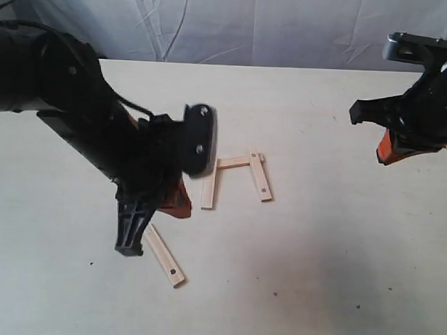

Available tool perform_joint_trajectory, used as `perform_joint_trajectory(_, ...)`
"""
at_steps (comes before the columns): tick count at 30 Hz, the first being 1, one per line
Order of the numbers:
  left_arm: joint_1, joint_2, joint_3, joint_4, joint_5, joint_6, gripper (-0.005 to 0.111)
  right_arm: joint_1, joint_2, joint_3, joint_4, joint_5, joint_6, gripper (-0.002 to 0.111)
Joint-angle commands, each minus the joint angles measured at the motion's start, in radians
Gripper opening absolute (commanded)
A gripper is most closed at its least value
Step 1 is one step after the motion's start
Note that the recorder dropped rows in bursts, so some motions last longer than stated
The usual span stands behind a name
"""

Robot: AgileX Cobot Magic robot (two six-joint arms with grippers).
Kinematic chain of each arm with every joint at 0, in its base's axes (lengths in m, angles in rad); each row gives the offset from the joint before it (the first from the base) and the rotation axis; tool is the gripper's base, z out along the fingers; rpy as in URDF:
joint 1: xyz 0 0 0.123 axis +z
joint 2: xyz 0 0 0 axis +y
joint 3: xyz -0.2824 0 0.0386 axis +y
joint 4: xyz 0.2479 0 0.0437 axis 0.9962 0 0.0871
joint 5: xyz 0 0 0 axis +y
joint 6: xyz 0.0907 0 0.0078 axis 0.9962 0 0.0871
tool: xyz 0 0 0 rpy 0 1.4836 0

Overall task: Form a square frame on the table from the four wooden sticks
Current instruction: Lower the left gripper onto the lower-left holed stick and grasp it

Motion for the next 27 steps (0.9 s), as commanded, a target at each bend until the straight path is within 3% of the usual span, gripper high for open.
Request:
perform_joint_trajectory(1,-0.047,0.014,0.005,0.039,0.064,0.306,0.000,-0.007,-0.100,0.030,0.010,-0.039,-0.030,0.000)
perform_joint_trajectory(10,-0.044,0.082,0.006,0.276,0.097,0.293,0.002,-0.007,-0.113,0.053,0.078,-0.116,-0.070,0.000)
perform_joint_trajectory(19,-0.044,0.145,0.006,0.325,-0.004,0.314,0.043,-0.005,-0.113,0.053,0.140,-0.127,-0.121,0.000)
perform_joint_trajectory(27,-0.044,0.215,0.006,0.323,-0.009,0.442,0.044,-0.005,-0.113,0.053,0.148,-0.145,-0.121,0.000)
